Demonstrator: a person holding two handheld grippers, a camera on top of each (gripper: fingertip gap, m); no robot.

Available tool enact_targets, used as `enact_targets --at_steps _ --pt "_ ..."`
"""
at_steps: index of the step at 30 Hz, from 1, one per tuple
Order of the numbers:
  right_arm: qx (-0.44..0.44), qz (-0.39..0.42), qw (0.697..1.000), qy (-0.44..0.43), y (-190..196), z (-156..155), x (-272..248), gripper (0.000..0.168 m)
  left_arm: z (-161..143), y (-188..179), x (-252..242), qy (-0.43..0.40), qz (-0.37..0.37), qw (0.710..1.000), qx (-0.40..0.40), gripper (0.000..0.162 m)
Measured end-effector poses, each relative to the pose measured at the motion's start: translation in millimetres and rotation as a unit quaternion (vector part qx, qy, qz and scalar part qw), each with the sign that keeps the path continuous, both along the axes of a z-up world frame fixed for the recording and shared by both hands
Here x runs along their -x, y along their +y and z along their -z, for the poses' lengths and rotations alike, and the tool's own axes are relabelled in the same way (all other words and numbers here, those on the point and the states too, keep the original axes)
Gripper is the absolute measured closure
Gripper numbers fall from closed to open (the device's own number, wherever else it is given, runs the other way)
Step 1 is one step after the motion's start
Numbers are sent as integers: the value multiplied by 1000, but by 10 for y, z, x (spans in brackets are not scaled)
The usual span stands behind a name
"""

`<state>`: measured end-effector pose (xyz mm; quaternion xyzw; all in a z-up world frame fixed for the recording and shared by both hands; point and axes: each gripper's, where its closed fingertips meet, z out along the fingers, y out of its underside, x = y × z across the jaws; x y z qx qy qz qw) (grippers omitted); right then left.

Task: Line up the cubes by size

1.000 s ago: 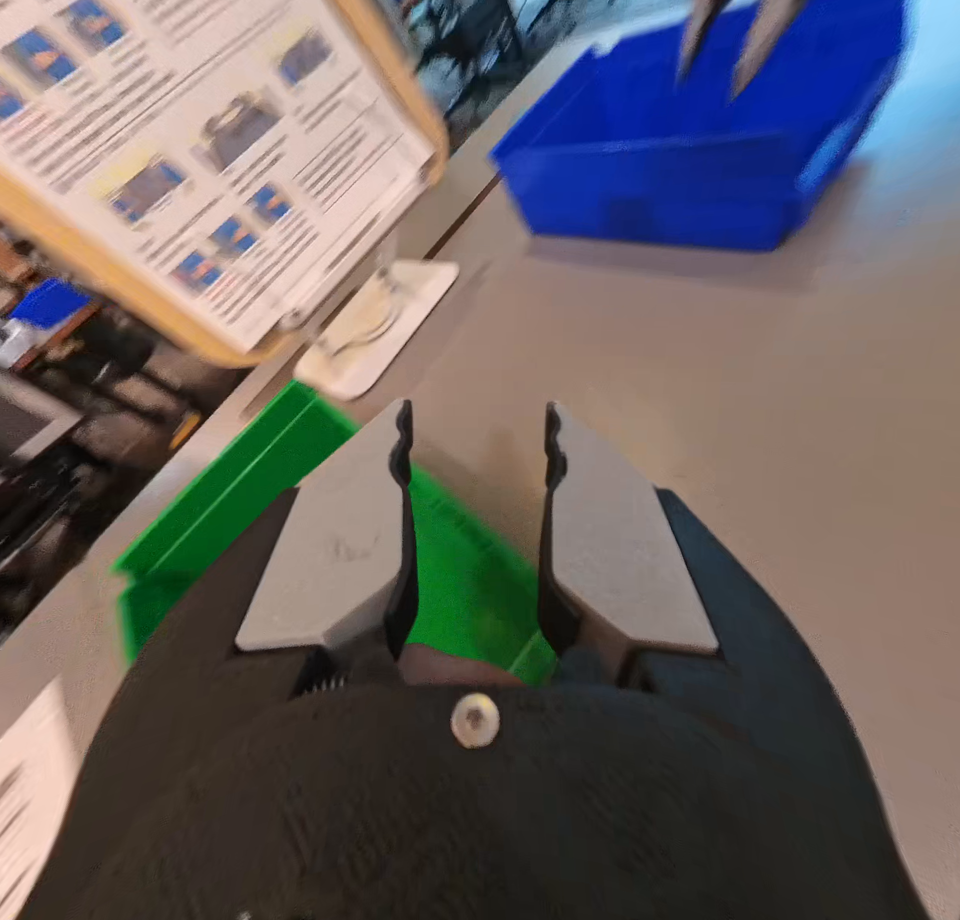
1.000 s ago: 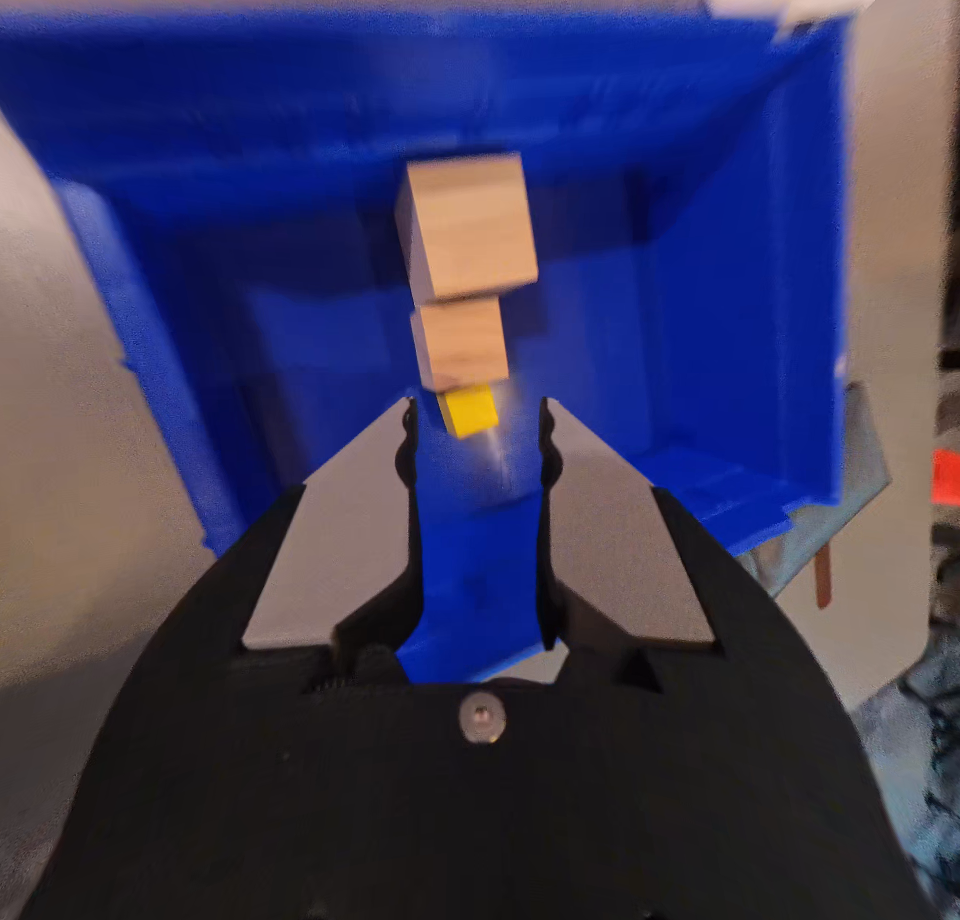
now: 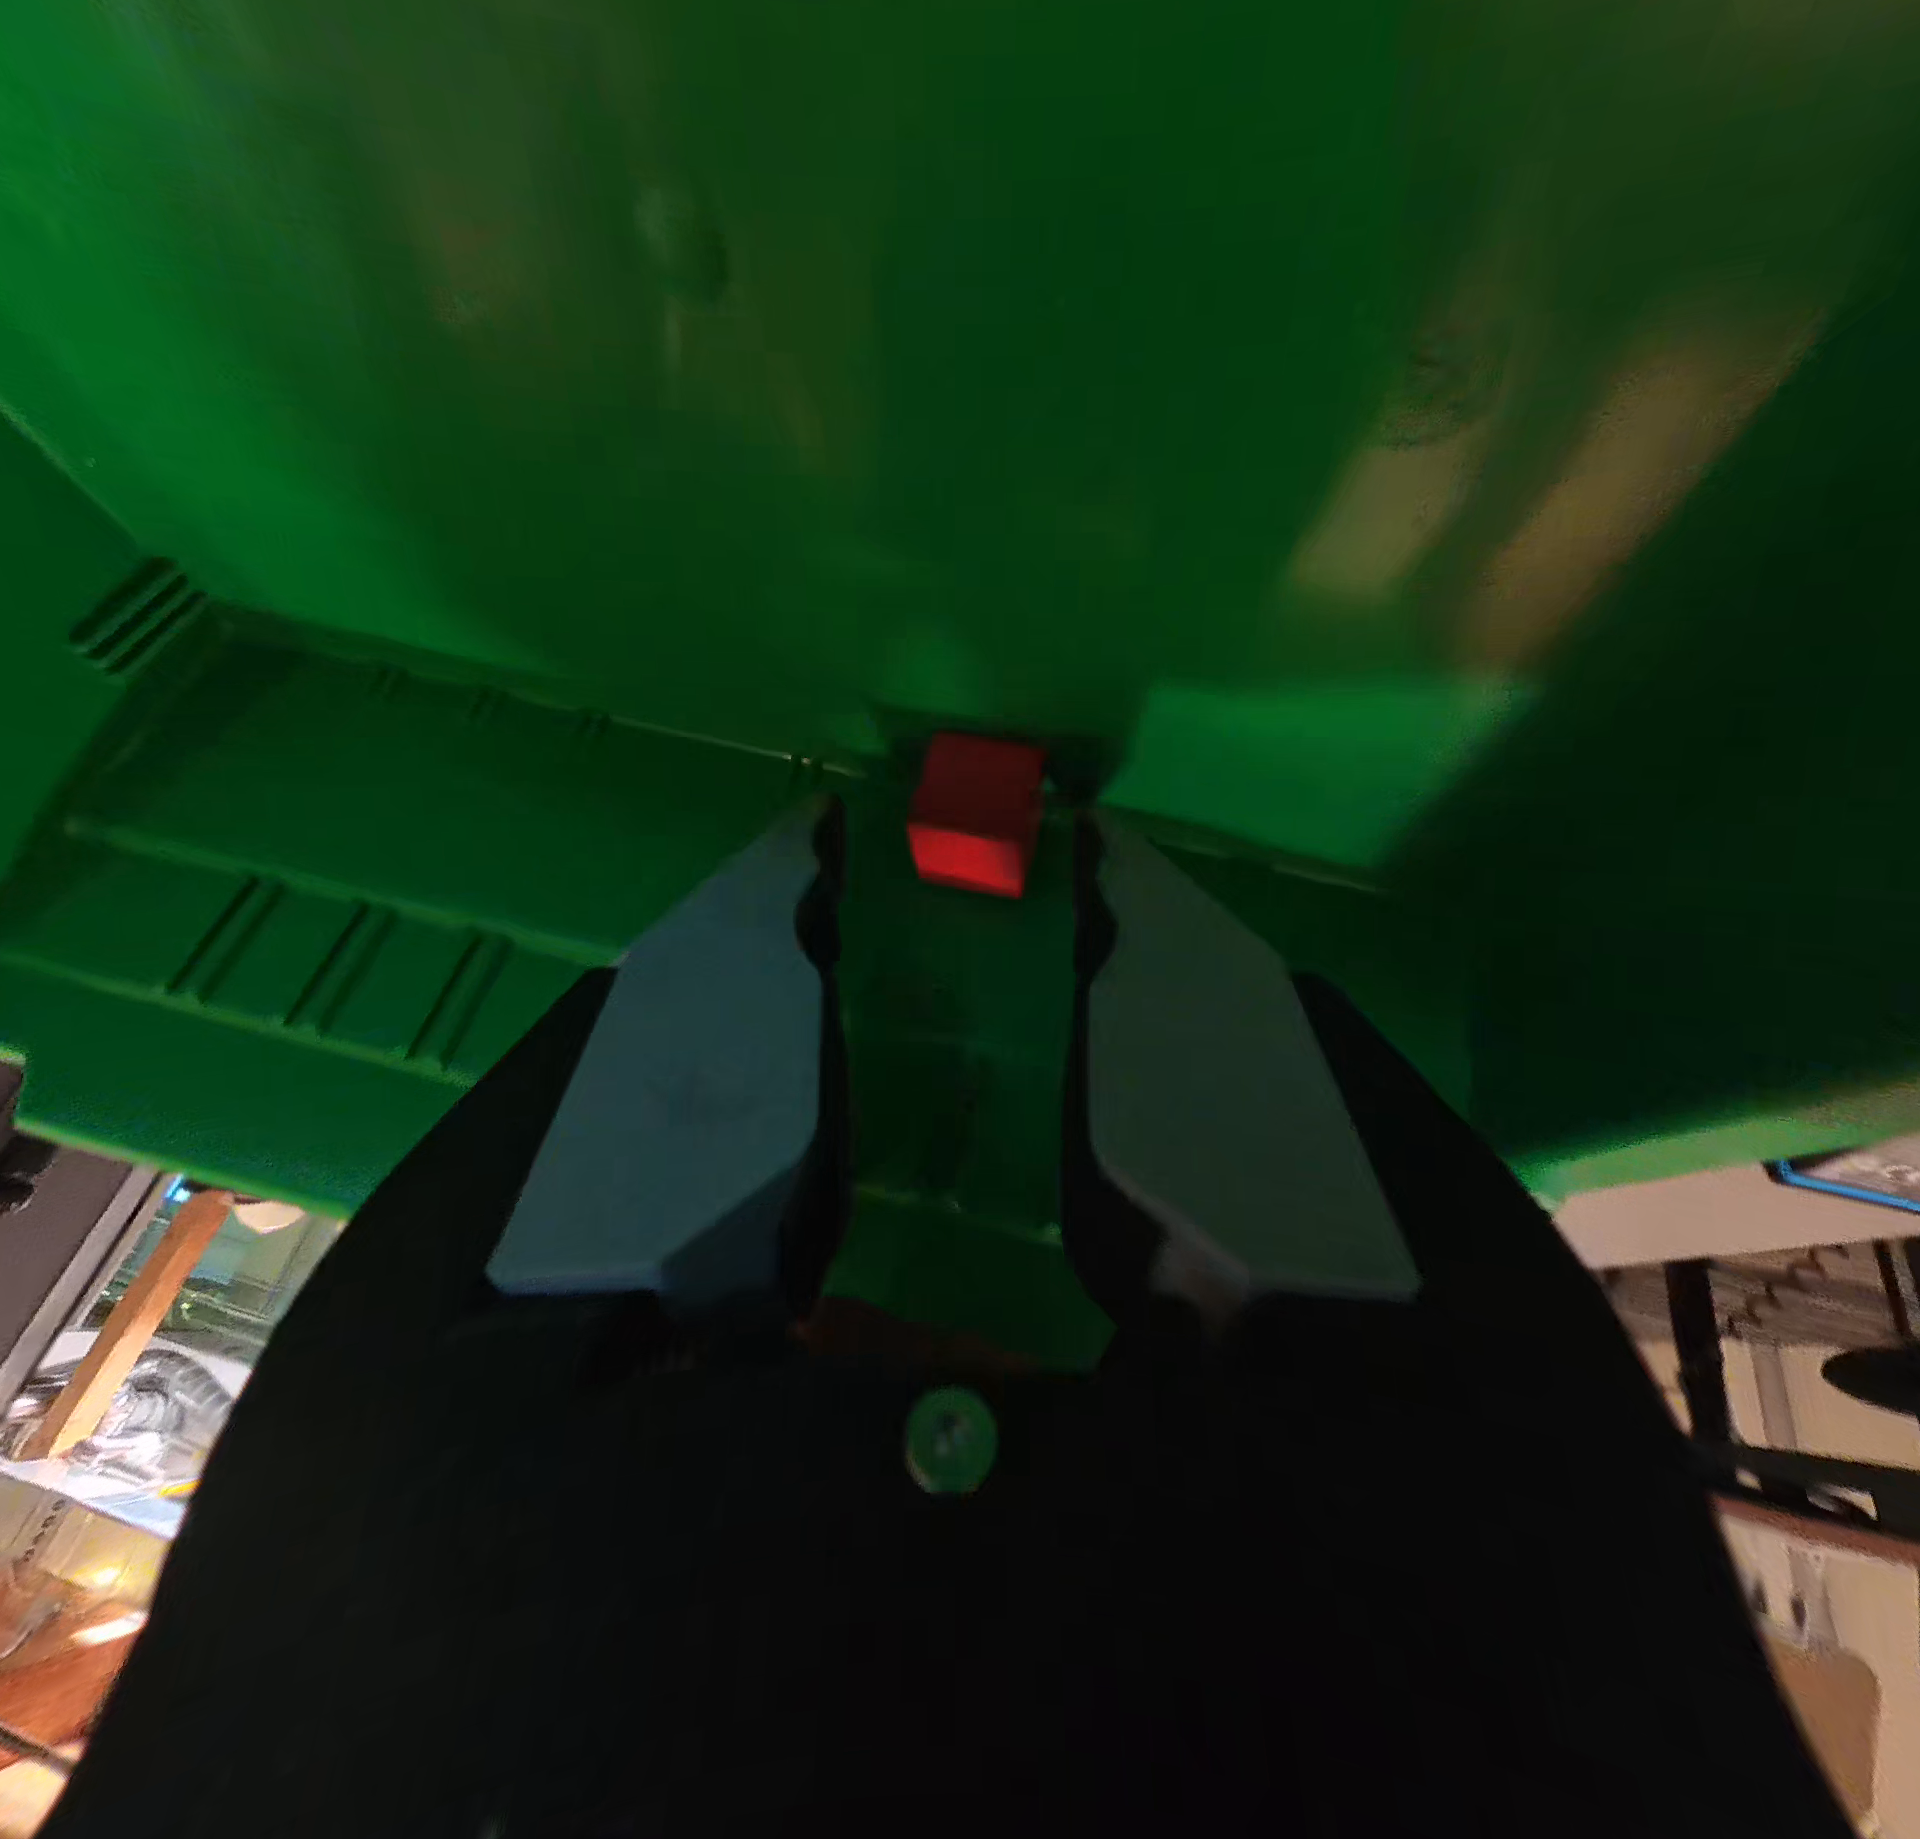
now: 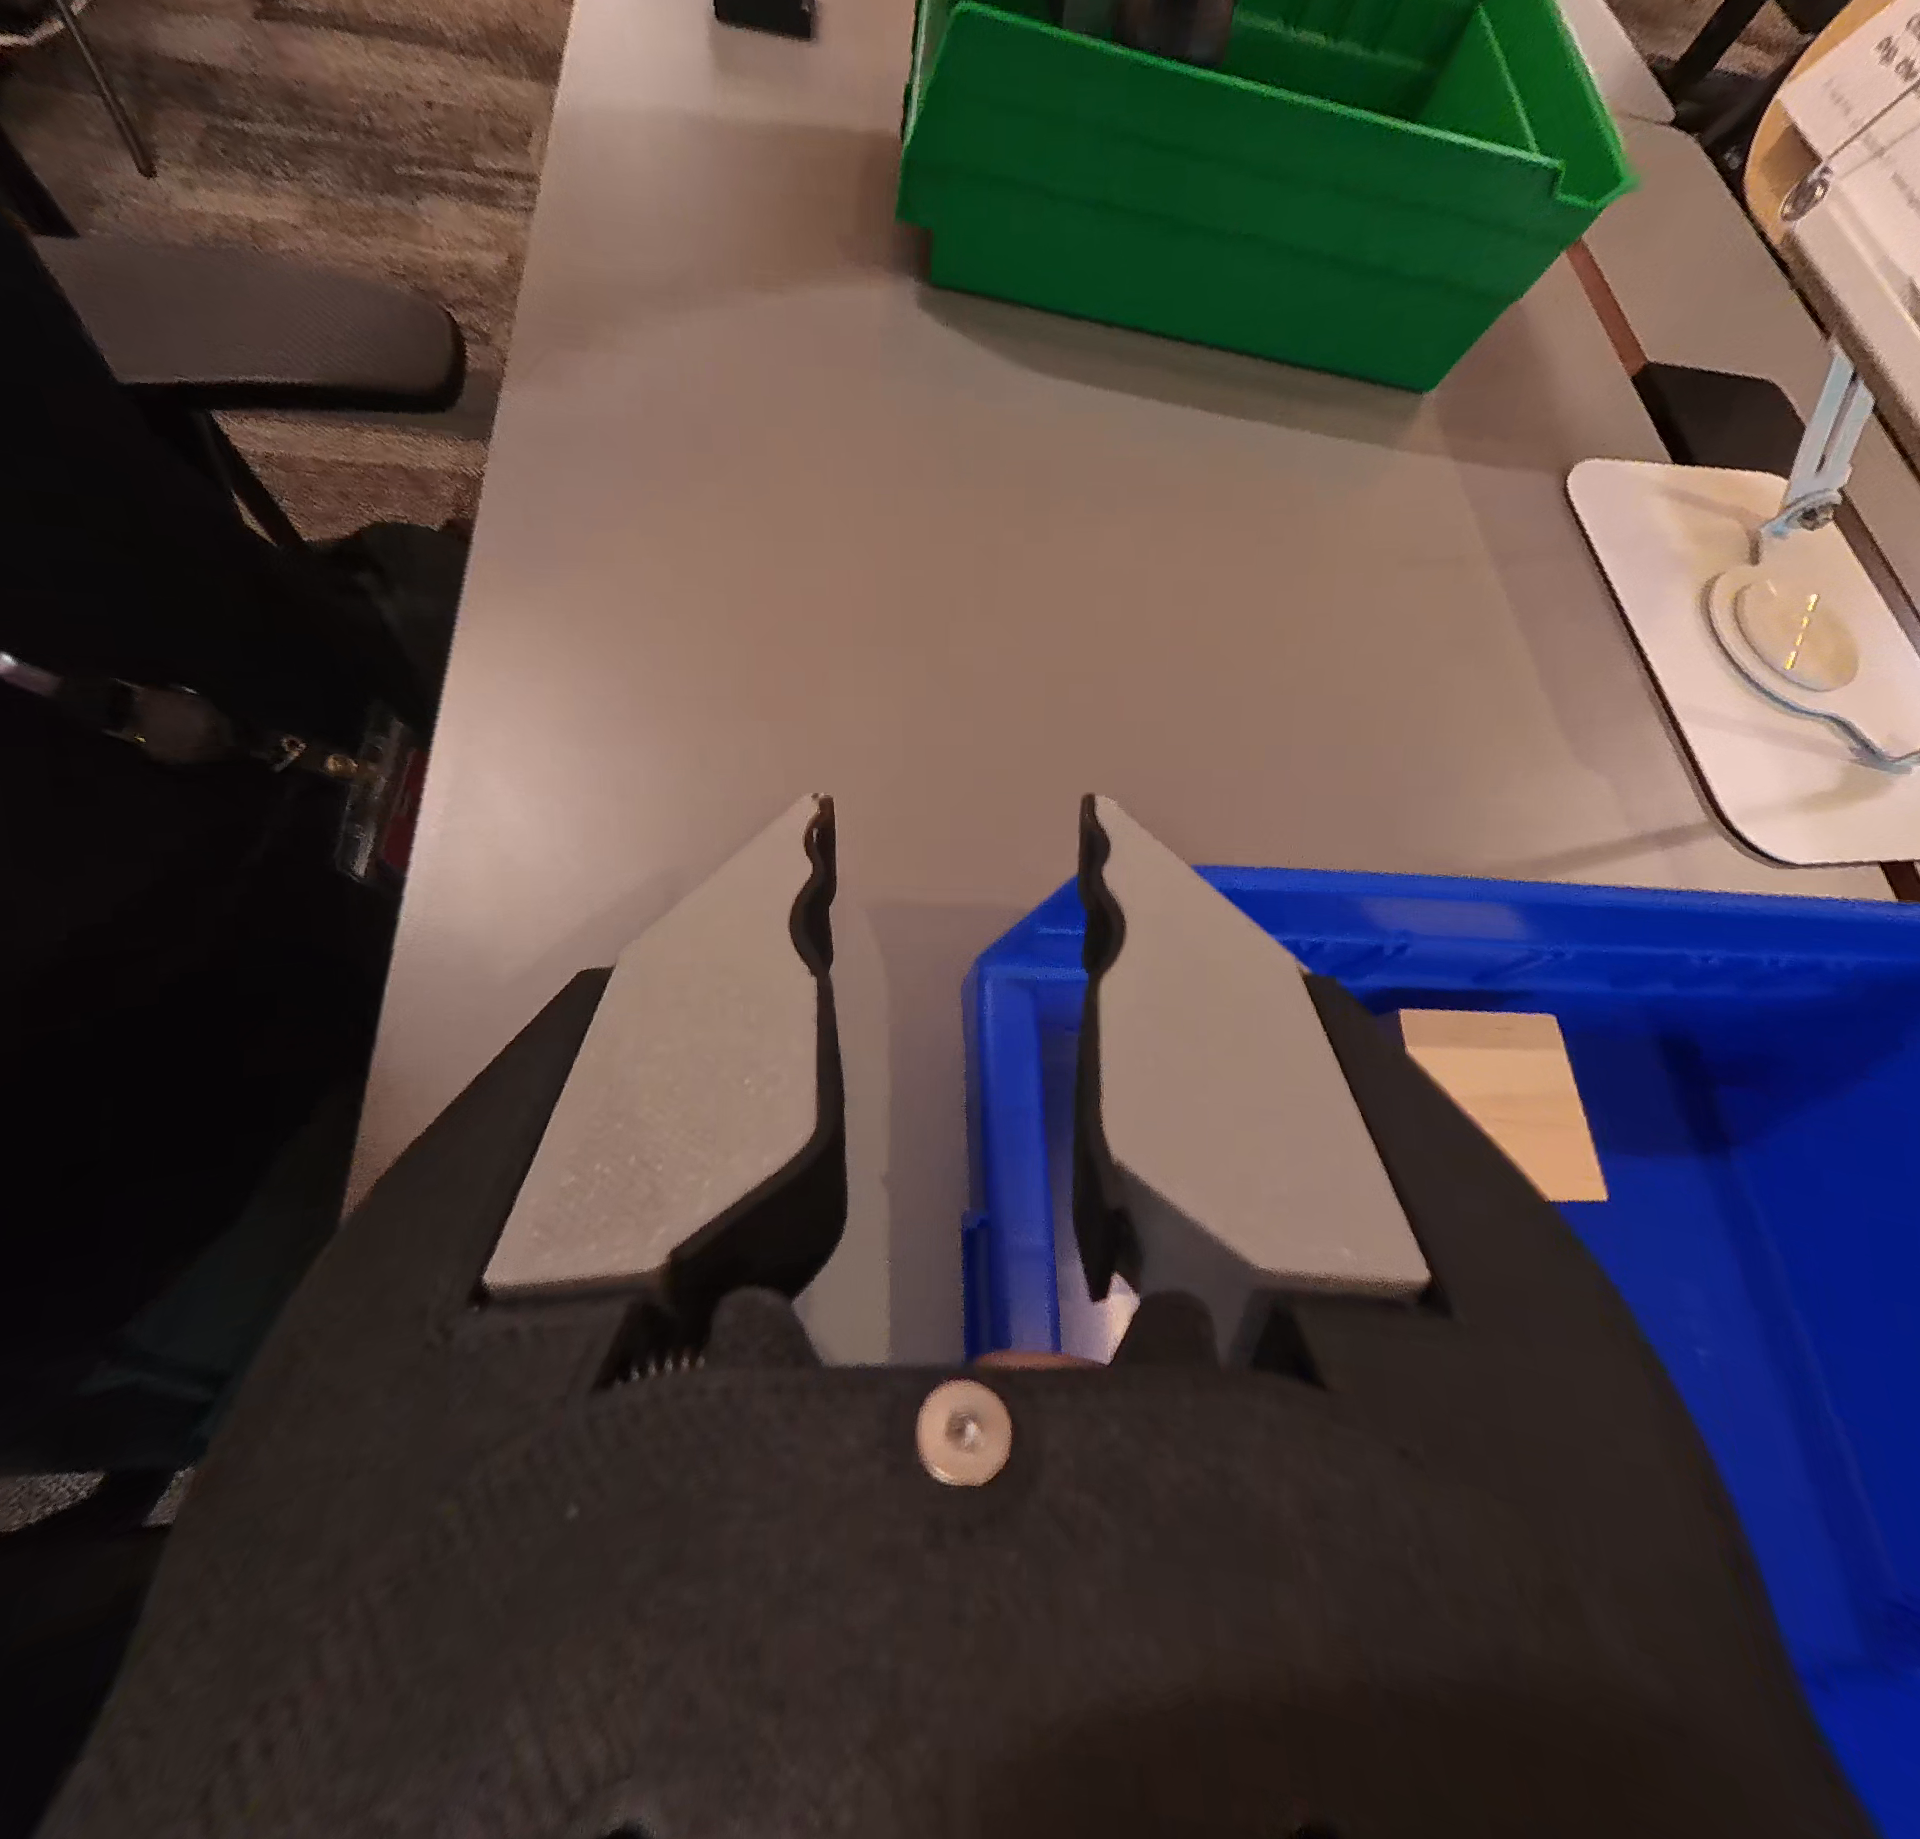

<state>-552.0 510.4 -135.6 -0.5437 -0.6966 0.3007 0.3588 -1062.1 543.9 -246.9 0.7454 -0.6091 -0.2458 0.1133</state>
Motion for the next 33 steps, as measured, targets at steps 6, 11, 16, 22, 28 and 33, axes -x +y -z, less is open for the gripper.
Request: enact_targets --at_steps 6,11,16,22,28,33 --pt "10 -5 1000 16 -98 -118 8 125 -33 39 -51 -4 -4 1000 -4 142" --pt "111 -4 990 86 -274 -329 150 135 -727 360 -877 -229 72 944 -228 142" --pt "269 14 949 165 -288 -579 567 122 -1716 85 -2217 -428 195 767 -436 142" --pt "322 39 928 186 -273 -600 1167 121 -1716 -433 -3423 -472 280 698 -460 143" --pt "321 34 930 175 -294 -497 1337 146 -1592 -508 -3835 -497 293 681 -452 142" --pt "371 15 907 197 -292 -522 1270 146 -1585 -513 -3974 -523 288 666 -448 143"
